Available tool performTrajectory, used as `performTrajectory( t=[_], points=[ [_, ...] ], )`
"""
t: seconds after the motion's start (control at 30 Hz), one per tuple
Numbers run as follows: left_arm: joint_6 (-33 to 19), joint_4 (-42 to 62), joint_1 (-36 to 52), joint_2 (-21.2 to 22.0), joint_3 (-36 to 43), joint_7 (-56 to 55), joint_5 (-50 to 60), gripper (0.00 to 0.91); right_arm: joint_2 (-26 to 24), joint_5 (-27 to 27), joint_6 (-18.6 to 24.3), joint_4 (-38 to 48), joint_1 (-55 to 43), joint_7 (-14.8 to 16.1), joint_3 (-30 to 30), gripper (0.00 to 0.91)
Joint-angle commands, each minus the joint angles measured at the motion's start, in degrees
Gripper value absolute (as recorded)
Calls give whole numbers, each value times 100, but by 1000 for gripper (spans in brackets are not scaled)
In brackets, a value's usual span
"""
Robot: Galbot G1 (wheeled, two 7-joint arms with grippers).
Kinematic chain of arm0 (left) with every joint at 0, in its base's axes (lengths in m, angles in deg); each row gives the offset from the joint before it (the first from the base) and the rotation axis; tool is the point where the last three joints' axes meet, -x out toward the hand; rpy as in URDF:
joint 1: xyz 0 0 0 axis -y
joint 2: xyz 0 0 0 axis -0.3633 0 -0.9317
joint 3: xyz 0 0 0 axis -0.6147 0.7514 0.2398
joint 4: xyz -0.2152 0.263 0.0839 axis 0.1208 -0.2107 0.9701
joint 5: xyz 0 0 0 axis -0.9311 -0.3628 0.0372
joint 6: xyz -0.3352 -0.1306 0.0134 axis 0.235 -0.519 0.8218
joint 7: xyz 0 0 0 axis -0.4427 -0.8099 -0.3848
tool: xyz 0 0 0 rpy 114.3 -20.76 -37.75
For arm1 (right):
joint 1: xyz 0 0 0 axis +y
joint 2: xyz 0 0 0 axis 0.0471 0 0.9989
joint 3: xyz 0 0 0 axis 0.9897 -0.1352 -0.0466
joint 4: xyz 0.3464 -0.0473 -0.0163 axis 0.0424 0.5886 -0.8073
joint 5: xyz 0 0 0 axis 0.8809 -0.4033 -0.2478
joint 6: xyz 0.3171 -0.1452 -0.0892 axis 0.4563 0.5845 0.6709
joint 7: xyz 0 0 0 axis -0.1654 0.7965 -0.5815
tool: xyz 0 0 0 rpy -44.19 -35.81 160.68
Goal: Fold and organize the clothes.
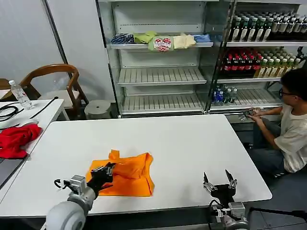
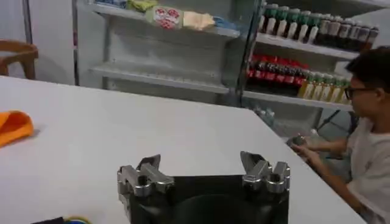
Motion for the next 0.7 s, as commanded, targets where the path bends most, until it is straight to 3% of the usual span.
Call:
performTrajectory(
  t=[0.03,0.6,0.63,0.67,0.7],
  points=[
    [17,97,273,313,587,-224,-134,0,13,-10,-5,-1,47,-3,68,907],
    [-115,412,531,655,640,-370,-346,10,-13,-1,-32,-21,15,0,71,907],
    [-103,418,527,680,657,-370,-347,222,-12,-2,-32,-12,1,-1,61,907],
    [-97,420,525,692,665,-369,-348,222,-11,-2,-33,-9,-2,0,55,907],
    [-86,422,525,712,675,-371,-355,907,-12,-2,-33,-3,-8,1,50,907]
  ],
)
